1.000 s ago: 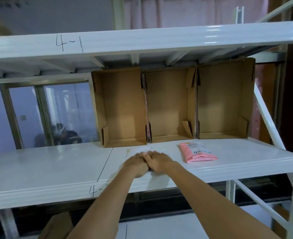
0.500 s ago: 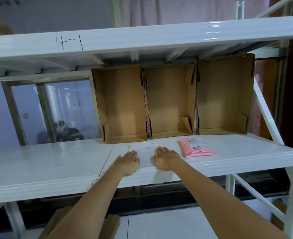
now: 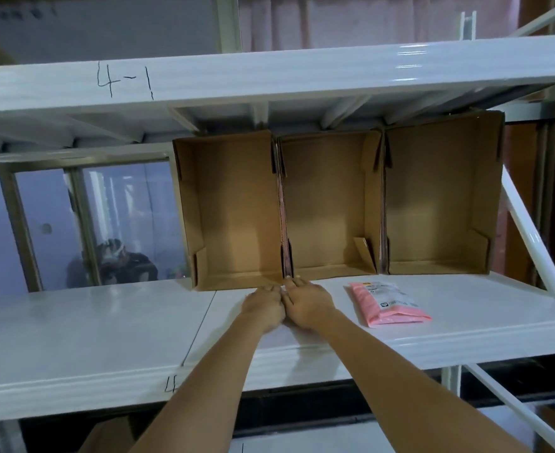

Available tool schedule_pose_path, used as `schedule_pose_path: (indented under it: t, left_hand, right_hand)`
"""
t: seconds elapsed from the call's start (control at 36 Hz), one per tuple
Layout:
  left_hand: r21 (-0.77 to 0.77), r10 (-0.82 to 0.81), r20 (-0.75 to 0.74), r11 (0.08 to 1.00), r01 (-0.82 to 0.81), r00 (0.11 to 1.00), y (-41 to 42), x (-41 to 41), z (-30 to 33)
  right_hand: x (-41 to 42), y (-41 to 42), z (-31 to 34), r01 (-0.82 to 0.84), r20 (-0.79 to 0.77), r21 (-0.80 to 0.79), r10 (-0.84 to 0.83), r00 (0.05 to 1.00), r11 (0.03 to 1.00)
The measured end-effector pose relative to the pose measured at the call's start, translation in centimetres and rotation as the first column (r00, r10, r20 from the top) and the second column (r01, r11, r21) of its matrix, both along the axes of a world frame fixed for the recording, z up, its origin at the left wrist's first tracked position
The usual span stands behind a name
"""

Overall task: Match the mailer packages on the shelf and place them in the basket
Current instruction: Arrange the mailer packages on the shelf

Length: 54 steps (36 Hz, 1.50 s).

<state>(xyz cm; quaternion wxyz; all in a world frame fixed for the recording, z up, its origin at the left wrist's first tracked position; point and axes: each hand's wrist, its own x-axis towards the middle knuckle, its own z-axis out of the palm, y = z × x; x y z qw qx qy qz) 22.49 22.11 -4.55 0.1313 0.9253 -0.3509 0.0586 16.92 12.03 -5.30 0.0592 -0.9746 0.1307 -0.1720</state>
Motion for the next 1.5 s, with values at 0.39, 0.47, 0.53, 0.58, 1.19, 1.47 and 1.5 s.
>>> schedule_pose_path:
  t: [0.39, 0.47, 0.53, 0.58, 1.19, 1.47, 1.5]
  left_hand:
    - [0.192, 0.133, -0.12, 0.975, -0.108, 0.984, -1.2, 3.1, -2.1]
    - [0.147, 0.221, -0.116, 0.968, -0.203, 0.968, -1.1, 2.8, -2.2]
    - [0.152, 0.223, -0.107, 0.967, -0.206, 0.969, -1.1, 2.8, -2.3]
    - [0.166, 0.21, -0.099, 0.967, -0.192, 0.973, -1.0, 2.8, -2.4]
    - [0.124, 0.021, -0.135, 0.992, -0.004, 0.991, 3.4, -3.7, -1.6]
    - [0.173, 0.051, -0.129, 0.985, -0.028, 0.99, 5.1, -2.9, -1.6]
    - [0.186, 0.052, -0.12, 0.982, -0.029, 0.991, 5.2, -2.8, -1.7]
  right_hand:
    - [1.5, -1.3, -1.3, 0.152, -0.23, 0.073, -0.132, 0.964, 0.986]
    - [1.2, -0.8, -1.4, 0.235, -0.235, 0.07, -0.213, 0.948, 0.969]
    - [1.2, -0.7, -1.5, 0.251, -0.237, 0.066, -0.229, 0.944, 0.966]
    - [1.3, -0.9, -1.7, 0.253, -0.231, 0.064, -0.232, 0.945, 0.965]
    - [-2.8, 2.6, -0.8, 0.014, -0.094, 0.112, -0.004, 0.996, 0.994]
    - [-7.9, -0.4, -1.5, 0.092, -0.3, 0.034, -0.077, 0.951, 0.995]
    - [-8.3, -0.5, -1.5, 0.102, -0.31, 0.008, -0.095, 0.946, 0.995]
